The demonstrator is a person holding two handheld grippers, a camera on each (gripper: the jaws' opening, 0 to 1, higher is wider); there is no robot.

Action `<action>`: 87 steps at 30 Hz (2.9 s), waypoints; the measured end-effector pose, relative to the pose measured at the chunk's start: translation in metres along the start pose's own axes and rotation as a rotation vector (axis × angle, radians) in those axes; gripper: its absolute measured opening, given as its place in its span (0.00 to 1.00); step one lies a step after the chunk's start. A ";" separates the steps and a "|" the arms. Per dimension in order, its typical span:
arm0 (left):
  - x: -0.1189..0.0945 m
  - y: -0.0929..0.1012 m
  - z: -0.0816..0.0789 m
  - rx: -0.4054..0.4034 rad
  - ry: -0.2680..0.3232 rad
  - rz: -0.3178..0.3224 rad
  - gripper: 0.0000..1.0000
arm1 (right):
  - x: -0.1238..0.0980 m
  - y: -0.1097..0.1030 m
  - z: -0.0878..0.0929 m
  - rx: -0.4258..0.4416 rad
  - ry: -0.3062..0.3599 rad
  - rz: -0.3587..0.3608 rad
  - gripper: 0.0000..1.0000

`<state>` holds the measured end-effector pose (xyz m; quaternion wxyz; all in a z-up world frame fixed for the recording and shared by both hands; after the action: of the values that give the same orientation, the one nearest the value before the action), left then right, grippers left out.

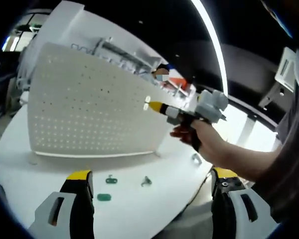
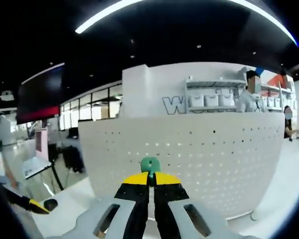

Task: Insert the hook assembly into the mounting plate slot until the hook locks in place.

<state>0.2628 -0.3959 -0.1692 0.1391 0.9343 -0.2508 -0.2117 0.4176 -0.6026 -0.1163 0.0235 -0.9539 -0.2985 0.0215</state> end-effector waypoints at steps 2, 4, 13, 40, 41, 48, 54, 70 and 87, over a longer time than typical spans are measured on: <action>0.001 0.000 0.000 0.001 -0.002 0.001 1.00 | 0.002 0.006 -0.002 -0.008 0.006 0.017 0.00; 0.001 -0.001 0.001 -0.001 -0.003 0.002 1.00 | 0.005 0.011 -0.003 -0.013 0.009 0.034 0.00; 0.005 -0.002 0.005 -0.008 -0.019 0.002 1.00 | 0.019 0.026 -0.009 -0.007 0.039 0.090 0.00; 0.009 -0.012 0.002 0.022 -0.043 -0.030 1.00 | 0.057 0.039 -0.022 -0.048 0.119 0.152 0.00; 0.009 -0.013 0.001 0.020 -0.044 -0.030 1.00 | 0.059 0.040 -0.022 -0.047 0.120 0.152 0.00; 0.010 -0.015 0.001 0.015 -0.047 -0.037 1.00 | 0.068 0.045 -0.022 -0.036 0.147 0.201 0.00; 0.010 -0.017 0.003 0.008 -0.051 -0.044 1.00 | 0.073 0.047 -0.022 -0.056 0.144 0.215 0.00; 0.012 -0.019 0.001 0.003 -0.048 -0.049 1.00 | 0.075 0.049 -0.021 -0.069 0.150 0.232 0.00; 0.010 -0.022 0.002 -0.005 -0.049 -0.058 1.00 | 0.079 0.051 -0.012 -0.084 0.106 0.248 0.00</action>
<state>0.2789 -0.3836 -0.1823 0.1291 0.9354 -0.2263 -0.2390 0.5118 -0.5996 -0.1092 -0.0037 -0.9834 -0.1775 -0.0386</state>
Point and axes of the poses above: the point that each gripper's makers call its tool centre point, and the gripper's own axes: x roughly forward along the fingers, y roughly to its right, z roughly out of its underside, the point moved 8 cm from there along -x, roughly backward along the fingers, and after that the axes turned 15 degrees about -z, right-handed, at the moved point
